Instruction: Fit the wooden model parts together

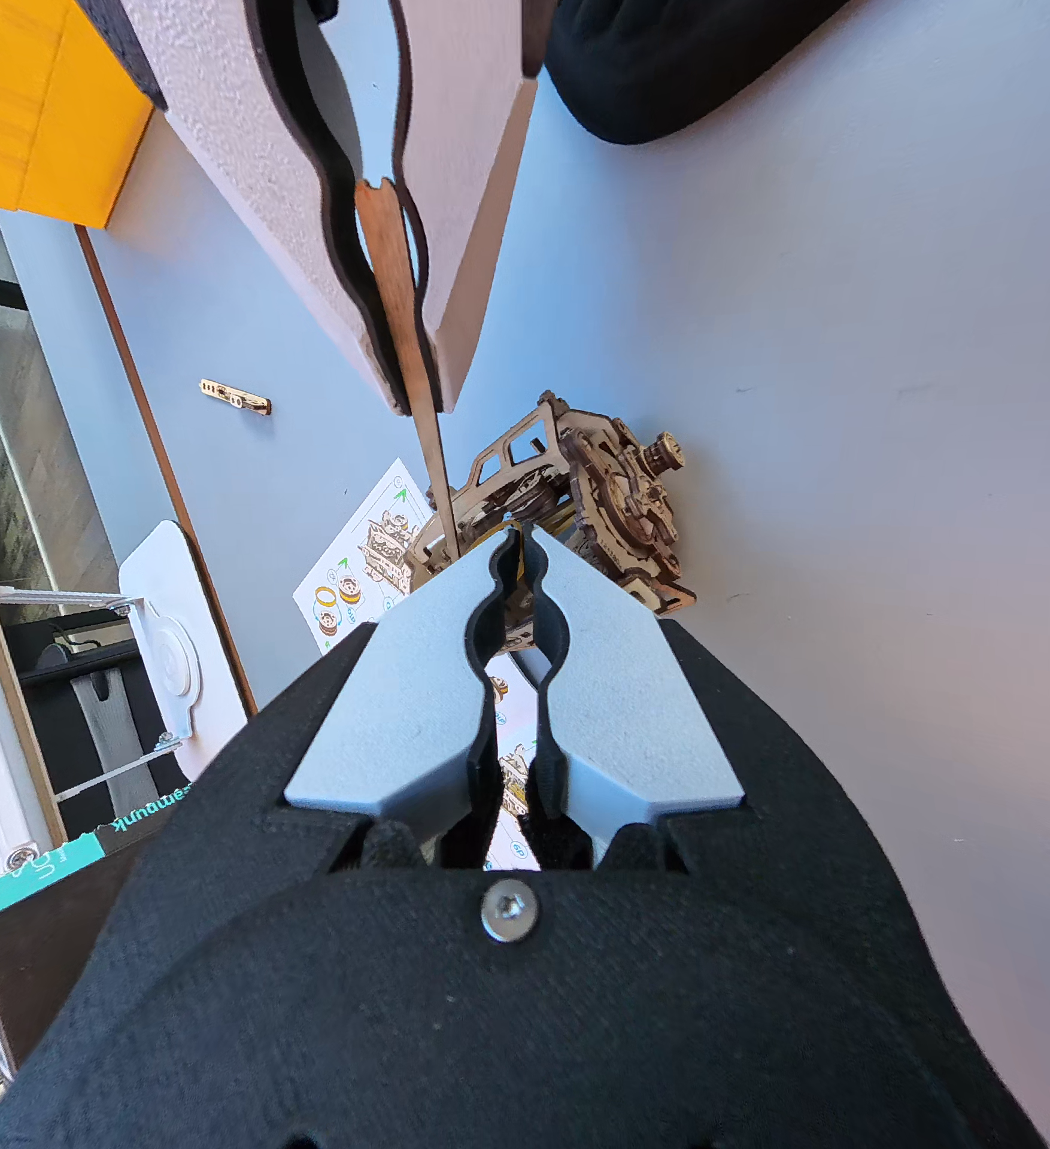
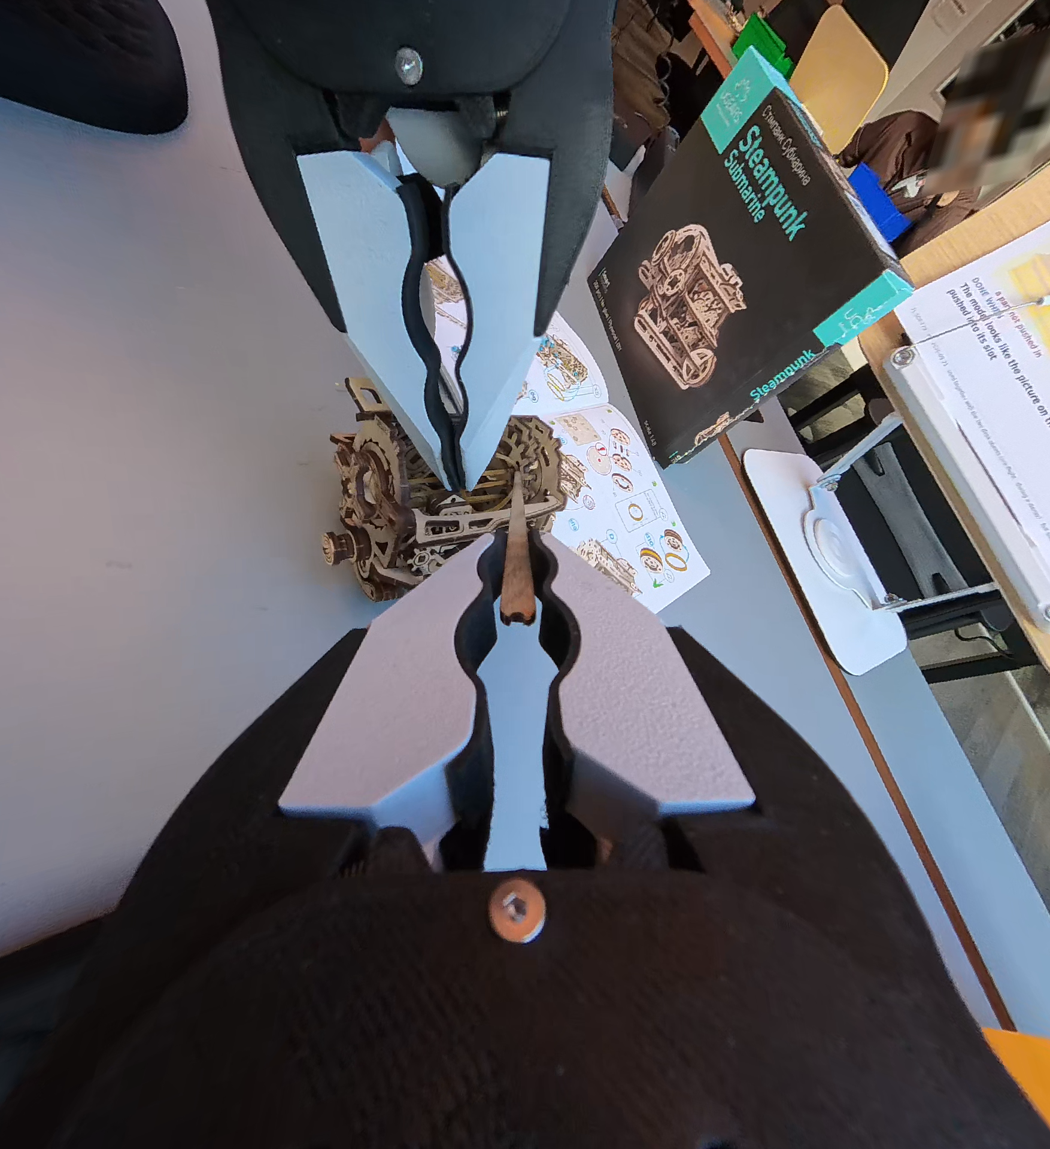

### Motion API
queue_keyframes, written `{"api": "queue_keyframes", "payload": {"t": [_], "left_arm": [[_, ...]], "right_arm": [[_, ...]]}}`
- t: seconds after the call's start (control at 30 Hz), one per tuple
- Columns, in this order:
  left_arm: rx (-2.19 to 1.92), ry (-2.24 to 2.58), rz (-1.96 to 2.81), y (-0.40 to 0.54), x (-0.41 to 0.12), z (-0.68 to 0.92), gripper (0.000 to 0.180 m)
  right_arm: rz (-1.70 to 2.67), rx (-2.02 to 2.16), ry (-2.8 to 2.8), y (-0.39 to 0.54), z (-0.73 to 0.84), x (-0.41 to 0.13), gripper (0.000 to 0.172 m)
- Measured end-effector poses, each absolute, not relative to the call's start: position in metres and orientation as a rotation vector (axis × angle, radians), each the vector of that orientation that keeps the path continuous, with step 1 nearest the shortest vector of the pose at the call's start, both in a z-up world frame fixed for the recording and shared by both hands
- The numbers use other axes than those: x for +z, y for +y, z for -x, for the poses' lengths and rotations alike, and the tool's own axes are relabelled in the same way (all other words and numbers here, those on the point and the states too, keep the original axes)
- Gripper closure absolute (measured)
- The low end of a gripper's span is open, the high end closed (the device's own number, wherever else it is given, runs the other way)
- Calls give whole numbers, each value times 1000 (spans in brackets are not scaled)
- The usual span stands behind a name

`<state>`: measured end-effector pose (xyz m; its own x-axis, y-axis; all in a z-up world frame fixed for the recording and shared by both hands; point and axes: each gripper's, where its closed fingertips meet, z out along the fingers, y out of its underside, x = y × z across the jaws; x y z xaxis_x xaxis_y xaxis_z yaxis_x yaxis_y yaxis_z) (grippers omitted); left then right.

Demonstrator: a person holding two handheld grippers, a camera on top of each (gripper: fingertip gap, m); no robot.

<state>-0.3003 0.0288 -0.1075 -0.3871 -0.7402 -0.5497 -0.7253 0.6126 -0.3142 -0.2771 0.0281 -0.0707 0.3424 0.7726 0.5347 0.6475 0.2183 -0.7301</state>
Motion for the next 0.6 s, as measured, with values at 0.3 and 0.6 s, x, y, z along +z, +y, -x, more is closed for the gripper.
{"api": "queue_keyframes", "payload": {"t": [0.3, 0.6], "left_arm": [[13, 2144, 1131, 30, -107, 300, 180], [-118, 2053, 1258, 28, -107, 301, 180]], "right_arm": [[1477, 94, -1401, 28, 280, -73, 167], [1489, 76, -1421, 30, 284, -72, 167]]}}
